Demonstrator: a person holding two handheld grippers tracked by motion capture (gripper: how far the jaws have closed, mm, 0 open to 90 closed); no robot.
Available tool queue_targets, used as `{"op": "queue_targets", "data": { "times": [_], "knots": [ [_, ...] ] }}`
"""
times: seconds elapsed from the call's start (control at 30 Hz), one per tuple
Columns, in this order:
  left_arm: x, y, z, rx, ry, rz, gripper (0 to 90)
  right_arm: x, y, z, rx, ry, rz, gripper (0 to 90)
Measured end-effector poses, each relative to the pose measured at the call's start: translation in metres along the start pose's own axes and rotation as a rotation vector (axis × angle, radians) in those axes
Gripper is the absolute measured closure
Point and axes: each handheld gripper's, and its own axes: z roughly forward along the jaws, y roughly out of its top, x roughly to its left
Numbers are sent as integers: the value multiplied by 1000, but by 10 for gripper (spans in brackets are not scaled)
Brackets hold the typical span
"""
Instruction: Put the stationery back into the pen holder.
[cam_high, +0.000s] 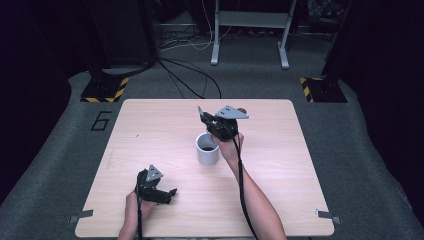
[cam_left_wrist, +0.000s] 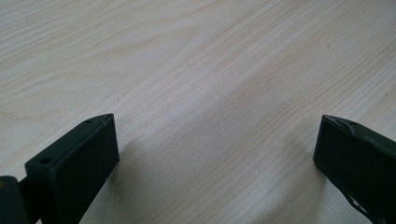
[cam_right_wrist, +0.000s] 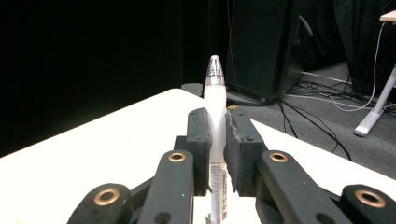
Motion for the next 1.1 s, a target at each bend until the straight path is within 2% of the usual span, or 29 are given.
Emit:
{"op": "queue_targets", "data": {
  "times": [0.37, 0.77, 0.87, 1.0, 1.1],
  "knots": [
    [0, 0, 0, -5, 7, 3, 1, -2, -22, 5, 82, 19, 15, 799],
    [0, 0, 0, -4, 7, 4, 1, 1, -42, 3, 136, 31, 31, 789],
    [0, 0, 0, -5, 6, 3, 1, 1, -45, 3, 152, 36, 48, 732],
    [-1, 0, 1, -19, 16, -5, 2, 0, -43, 2, 152, 37, 64, 546],
    [-1, 0, 1, -19, 16, -5, 2, -1, -41, -1, 158, 33, 74, 446]
  ]
}}
